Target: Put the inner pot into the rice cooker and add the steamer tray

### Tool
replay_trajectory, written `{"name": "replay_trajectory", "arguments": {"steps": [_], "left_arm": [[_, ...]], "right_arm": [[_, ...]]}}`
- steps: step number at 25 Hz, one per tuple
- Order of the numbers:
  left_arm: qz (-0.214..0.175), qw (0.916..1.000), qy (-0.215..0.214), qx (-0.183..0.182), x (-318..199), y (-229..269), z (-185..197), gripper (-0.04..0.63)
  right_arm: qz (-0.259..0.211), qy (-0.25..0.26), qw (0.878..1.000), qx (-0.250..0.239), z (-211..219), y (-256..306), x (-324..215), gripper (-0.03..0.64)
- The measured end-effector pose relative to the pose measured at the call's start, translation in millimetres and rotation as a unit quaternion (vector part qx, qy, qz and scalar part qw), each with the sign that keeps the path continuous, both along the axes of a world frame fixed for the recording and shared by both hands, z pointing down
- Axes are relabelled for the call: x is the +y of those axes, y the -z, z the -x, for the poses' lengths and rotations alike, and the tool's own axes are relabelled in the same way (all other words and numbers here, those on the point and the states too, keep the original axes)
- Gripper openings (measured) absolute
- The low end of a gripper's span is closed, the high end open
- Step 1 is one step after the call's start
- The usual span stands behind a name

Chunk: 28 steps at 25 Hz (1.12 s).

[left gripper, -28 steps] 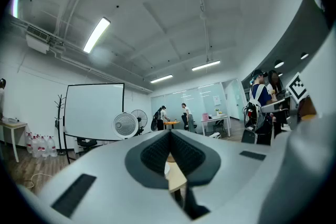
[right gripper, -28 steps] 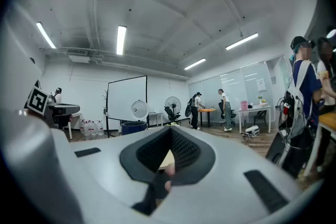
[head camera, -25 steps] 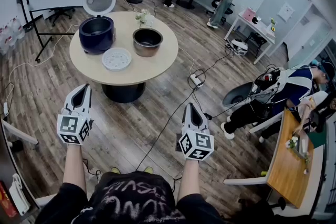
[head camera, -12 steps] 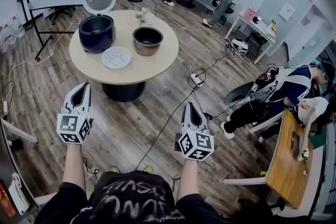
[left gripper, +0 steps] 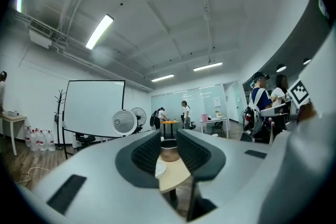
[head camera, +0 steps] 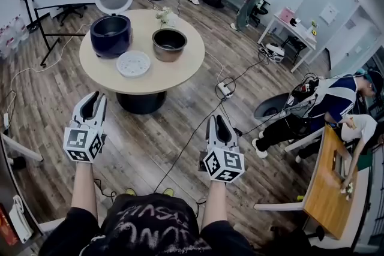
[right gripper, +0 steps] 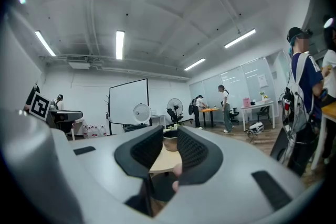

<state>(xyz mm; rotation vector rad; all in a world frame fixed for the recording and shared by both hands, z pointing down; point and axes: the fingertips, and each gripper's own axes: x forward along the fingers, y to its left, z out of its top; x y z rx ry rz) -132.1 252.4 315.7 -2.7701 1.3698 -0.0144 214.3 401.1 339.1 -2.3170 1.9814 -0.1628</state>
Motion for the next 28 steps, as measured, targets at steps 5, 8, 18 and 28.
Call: {"name": "replay_trajectory", "arguments": {"steps": [5, 8, 18, 28], "left_arm": [[0.006, 0.9998, -0.020, -0.003, 0, -2, -9, 0.253], [0.008, 0.9997, -0.022, -0.005, -2, -3, -10, 0.317], [0.014, 0.9997, -0.018, -0.002, 8, -3, -23, 0.351], [0.021, 0.9998, -0.002, -0.006, 16, -6, -52, 0.351]], "right_arm": [[-0.001, 0.005, 1.000, -0.011, -1, 0, -1, 0.226], [-0.004, 0.017, 1.000, -0.021, 0, -1, -3, 0.305], [0.008, 0.029, 0.999, -0.019, -10, -10, 1, 0.364], [-0.009, 0.040, 0.998, -0.041, -47, -16, 6, 0.365]]}}
